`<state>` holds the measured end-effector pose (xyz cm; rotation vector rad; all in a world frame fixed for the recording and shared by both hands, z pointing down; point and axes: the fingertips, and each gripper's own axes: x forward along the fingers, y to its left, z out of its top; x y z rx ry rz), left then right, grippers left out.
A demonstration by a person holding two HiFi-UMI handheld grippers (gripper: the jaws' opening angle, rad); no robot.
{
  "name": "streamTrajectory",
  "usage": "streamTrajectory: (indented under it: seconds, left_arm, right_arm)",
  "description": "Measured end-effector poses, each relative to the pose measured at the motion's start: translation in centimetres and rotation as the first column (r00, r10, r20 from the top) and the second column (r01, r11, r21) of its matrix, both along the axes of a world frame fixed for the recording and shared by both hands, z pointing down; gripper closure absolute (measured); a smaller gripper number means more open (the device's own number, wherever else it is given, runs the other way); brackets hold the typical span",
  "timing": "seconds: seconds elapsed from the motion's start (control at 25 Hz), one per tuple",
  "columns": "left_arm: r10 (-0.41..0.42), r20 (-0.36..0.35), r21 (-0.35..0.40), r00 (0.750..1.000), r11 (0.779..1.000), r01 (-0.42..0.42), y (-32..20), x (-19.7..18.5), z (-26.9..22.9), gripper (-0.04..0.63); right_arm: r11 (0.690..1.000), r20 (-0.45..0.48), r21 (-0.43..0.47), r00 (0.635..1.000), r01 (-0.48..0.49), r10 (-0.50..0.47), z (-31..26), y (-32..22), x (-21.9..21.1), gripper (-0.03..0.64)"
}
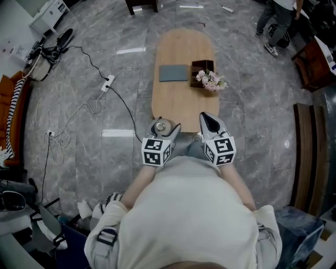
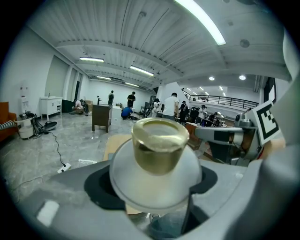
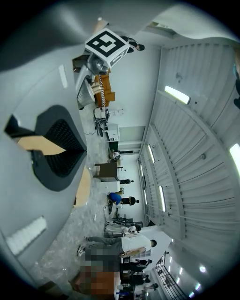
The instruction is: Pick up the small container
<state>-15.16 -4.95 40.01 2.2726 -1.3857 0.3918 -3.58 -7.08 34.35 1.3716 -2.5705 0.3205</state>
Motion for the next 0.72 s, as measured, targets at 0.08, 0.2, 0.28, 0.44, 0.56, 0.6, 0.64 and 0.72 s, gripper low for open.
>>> streamTrajectory:
  seconds: [0.08, 0.2, 0.28, 0.44, 0.56, 0.6, 0.64, 0.72]
  left_arm:
    - [-0.005, -0.010, 0.001, 1.000, 1.000, 0.005, -0.04, -0.17, 0.01, 0.244]
    - [-0.011, -0.013, 0.003, 1.000, 1.000, 0.011, -0.15, -0.33, -0.01, 0.244]
    - [-0.012, -0.010, 0.003, 1.000, 1.000, 0.012, -0.22, -0.33, -0.04, 0.244]
    - [-0.008, -0.012, -0.003, 1.000, 1.000, 0.008, -0.16, -0.37, 0.23, 0.244]
    - [-0.007, -0.015, -0.003, 1.000, 1.000, 0.007, -0.33, -0.23, 0.41, 0.244]
    - [-0.008, -0.015, -0.002, 1.000, 1.000, 0.008, -0.42, -0.17, 0.43, 0.244]
    - [-0.009, -0.015, -0.002, 1.000, 1.000, 0.009, -0.51, -0.13, 0.44, 0.244]
    - [-0.012, -0.013, 0.000, 1.000, 1.000, 0.012, -0.68, -0.06, 0.43, 0.244]
  right_arm:
    - [1.000, 0.000, 0.000, 1.000, 0.001, -0.001, 0.05, 0.02, -0.14, 0.617]
    - [1.000, 0.000, 0.002, 1.000, 0.005, -0.005, 0.02, 0.11, -0.31, 0.618]
    - [1.000, -0.001, 0.000, 1.000, 0.008, -0.008, 0.01, 0.13, -0.35, 0.618]
    - [1.000, -0.002, -0.004, 1.000, 0.009, -0.009, 0.26, 0.25, -0.48, 0.617]
    - [1.000, -0.002, -0.007, 1.000, 0.007, -0.007, 0.48, 0.22, -0.35, 0.617]
    - [1.000, -0.003, -0.007, 1.000, 0.008, -0.008, 0.50, 0.18, -0.29, 0.617]
    - [1.000, -0.004, -0.008, 1.000, 0.009, -0.009, 0.52, 0.14, -0.24, 0.617]
    - [1.000, -0.005, -0.007, 1.000, 0.009, -0.009, 0.51, 0.01, -0.11, 0.617]
